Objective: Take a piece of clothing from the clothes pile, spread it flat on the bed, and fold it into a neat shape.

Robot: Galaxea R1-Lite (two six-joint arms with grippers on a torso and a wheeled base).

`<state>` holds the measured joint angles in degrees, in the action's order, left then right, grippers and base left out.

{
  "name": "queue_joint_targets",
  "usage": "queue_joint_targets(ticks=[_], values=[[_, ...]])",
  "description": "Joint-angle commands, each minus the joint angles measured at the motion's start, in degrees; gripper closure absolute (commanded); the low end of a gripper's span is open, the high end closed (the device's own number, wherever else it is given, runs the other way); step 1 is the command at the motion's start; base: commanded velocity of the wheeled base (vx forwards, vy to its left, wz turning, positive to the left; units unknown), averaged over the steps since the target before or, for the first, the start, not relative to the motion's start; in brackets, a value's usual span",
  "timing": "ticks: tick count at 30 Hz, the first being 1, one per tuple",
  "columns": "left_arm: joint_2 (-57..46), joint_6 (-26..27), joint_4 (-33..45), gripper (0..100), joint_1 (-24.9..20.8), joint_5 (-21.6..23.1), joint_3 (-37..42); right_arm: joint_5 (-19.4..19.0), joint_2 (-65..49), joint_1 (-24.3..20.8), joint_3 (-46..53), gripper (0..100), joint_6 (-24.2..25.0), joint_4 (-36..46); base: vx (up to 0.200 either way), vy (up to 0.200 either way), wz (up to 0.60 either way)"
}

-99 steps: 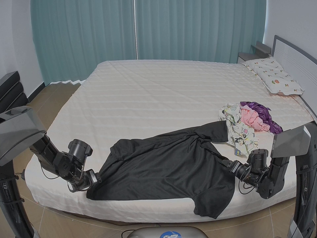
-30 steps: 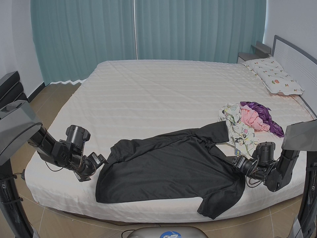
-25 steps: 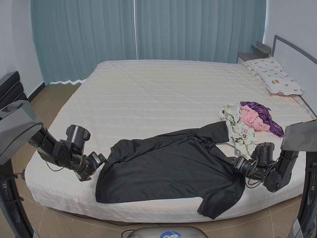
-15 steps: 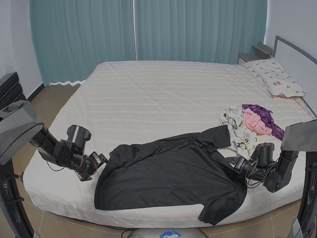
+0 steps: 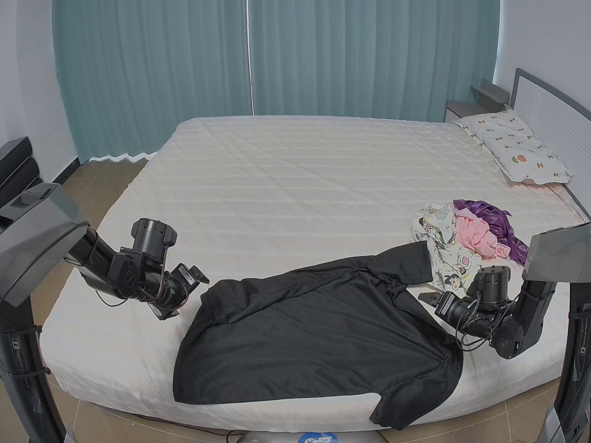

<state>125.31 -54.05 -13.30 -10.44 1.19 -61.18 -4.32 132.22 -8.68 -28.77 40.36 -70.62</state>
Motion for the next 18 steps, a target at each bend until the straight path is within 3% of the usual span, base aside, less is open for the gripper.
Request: queue_joint_targets(ticks=[1,7,18], values=[[9.52,0.00,-0.24,0,-1.34,-2.95,-9.30,0.01,0.32,-0.72,0.03,0,-0.02,-0.04,0.000,0.000,0.00],[14.26,3.34,-0.06,0,-1.52,-3.13,-15.72,0.01,0.50,-0.99,0.03,0,-0.02,-0.04,0.000,0.000,0.00],[16.28,4.48,-0.24,0,-2.31,-3.22,-18.62,0.18,0.58,-0.99,-0.41,0,-0.02,-0.04,0.000,0.000,0.00]])
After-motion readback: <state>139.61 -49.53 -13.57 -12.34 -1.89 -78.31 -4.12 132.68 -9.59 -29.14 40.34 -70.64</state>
